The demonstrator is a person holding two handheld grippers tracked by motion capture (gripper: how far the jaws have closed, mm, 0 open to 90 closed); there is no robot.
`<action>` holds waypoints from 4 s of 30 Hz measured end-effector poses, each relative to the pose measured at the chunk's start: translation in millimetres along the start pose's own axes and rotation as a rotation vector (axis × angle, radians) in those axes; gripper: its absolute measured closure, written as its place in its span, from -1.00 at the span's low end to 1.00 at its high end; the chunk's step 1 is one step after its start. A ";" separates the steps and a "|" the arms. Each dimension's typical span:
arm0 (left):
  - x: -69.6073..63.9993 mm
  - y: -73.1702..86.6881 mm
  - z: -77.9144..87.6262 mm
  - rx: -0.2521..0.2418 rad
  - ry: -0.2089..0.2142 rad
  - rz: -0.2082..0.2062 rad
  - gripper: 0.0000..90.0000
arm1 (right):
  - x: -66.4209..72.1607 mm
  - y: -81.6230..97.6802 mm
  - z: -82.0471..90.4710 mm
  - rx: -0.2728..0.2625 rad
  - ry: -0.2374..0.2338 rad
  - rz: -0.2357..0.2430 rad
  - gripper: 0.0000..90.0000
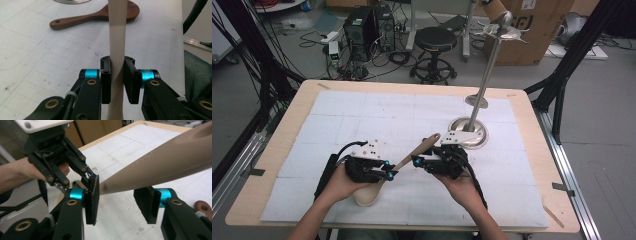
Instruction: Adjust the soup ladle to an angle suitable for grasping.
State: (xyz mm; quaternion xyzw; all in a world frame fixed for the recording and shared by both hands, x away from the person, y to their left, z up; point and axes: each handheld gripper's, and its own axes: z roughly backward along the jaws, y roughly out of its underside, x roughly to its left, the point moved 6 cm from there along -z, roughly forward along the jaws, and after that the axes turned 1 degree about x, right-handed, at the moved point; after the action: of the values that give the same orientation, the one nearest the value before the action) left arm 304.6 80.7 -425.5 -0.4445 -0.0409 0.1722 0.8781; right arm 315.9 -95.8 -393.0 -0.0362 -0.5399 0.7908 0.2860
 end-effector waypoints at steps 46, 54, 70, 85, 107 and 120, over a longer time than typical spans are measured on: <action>-11.4 -26.4 -2.9 -0.125 0.073 0.016 0.72 | 27.0 -52.4 19.3 -0.133 -0.111 0.057 0.65; -10.4 -26.3 -2.5 -0.127 0.059 0.022 0.73 | 26.9 -45.5 9.7 -0.120 -0.089 0.071 0.58; -9.9 -27.1 5.6 -0.162 0.076 0.037 0.67 | 25.9 -48.2 9.5 -0.170 -0.125 0.092 0.70; 1.7 -12.5 27.2 -0.193 0.029 0.071 0.39 | 4.6 -59.5 51.5 -0.207 -0.123 0.143 0.70; 21.3 2.2 49.5 -0.226 -0.041 0.121 0.15 | -12.2 -71.3 69.8 -0.209 -0.150 0.167 0.70; 36.9 13.7 57.8 -0.225 -0.118 0.170 -0.16 | -24.0 -83.6 84.2 -0.220 -0.135 0.166 0.70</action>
State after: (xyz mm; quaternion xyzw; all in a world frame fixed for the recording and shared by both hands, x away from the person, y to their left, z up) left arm 322.6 145.0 -404.6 -0.5309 -0.0738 0.2663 0.8012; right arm 339.6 -156.6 -291.0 -0.0586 -0.6363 0.7486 0.1770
